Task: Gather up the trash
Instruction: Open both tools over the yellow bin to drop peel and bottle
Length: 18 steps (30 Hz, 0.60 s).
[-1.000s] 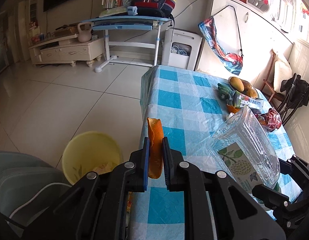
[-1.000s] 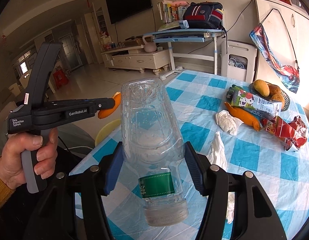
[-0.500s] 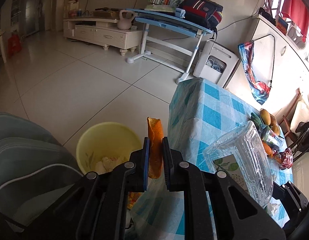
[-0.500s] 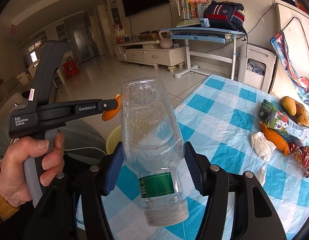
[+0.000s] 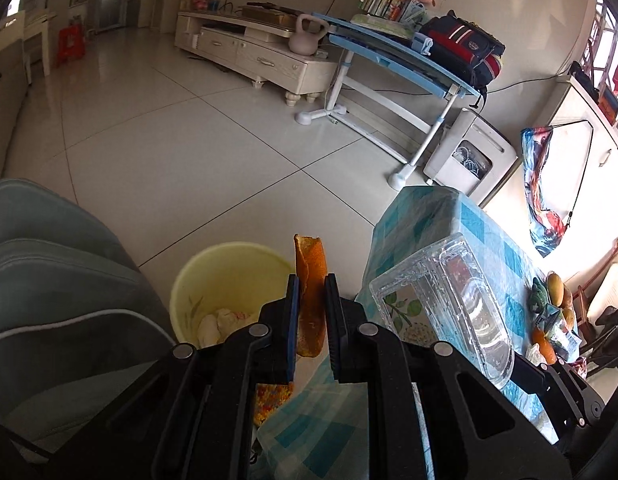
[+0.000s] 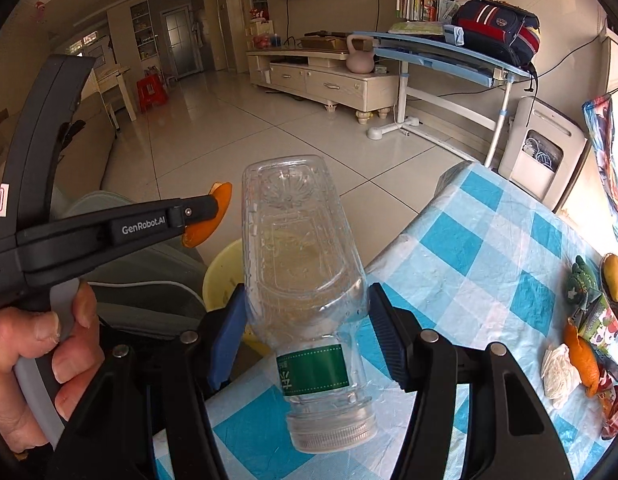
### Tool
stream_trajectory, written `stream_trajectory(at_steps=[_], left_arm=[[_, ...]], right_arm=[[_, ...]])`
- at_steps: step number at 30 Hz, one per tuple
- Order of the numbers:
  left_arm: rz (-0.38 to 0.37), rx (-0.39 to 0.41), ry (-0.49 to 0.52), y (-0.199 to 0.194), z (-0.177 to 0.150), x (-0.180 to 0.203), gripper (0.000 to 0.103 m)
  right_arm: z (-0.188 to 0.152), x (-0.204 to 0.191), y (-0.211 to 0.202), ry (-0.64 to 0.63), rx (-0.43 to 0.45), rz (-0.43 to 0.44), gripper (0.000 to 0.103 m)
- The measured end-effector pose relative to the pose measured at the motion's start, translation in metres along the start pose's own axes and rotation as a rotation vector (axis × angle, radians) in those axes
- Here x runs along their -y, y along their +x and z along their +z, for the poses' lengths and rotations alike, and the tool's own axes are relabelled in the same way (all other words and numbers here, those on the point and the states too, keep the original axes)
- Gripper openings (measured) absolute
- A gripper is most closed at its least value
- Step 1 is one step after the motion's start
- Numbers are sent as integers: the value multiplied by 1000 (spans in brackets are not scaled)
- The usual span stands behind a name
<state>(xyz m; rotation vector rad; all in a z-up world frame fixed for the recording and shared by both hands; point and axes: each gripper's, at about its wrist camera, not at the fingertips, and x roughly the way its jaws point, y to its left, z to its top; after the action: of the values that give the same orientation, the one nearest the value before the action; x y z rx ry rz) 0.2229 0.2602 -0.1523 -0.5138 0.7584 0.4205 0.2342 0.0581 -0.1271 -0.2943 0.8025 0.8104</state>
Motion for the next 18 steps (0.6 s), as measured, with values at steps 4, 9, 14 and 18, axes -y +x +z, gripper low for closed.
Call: stream_trajectory(at_steps=[4,9,14,18], left_arm=[[27,-5,-91,5,4,-19,14],[31,30,-153,0,8,-32,20],[35,90,-172,-14,11,-35,30],[35,112,-174,-21,13,-35,37]], right_arm=[[11,-7,17,-42,-29,6,59],[23,-22,40,-93,-65,20,59],[31,-35,62,-120,-97,39,59],[36,-40,73,-102,-105,52,60]])
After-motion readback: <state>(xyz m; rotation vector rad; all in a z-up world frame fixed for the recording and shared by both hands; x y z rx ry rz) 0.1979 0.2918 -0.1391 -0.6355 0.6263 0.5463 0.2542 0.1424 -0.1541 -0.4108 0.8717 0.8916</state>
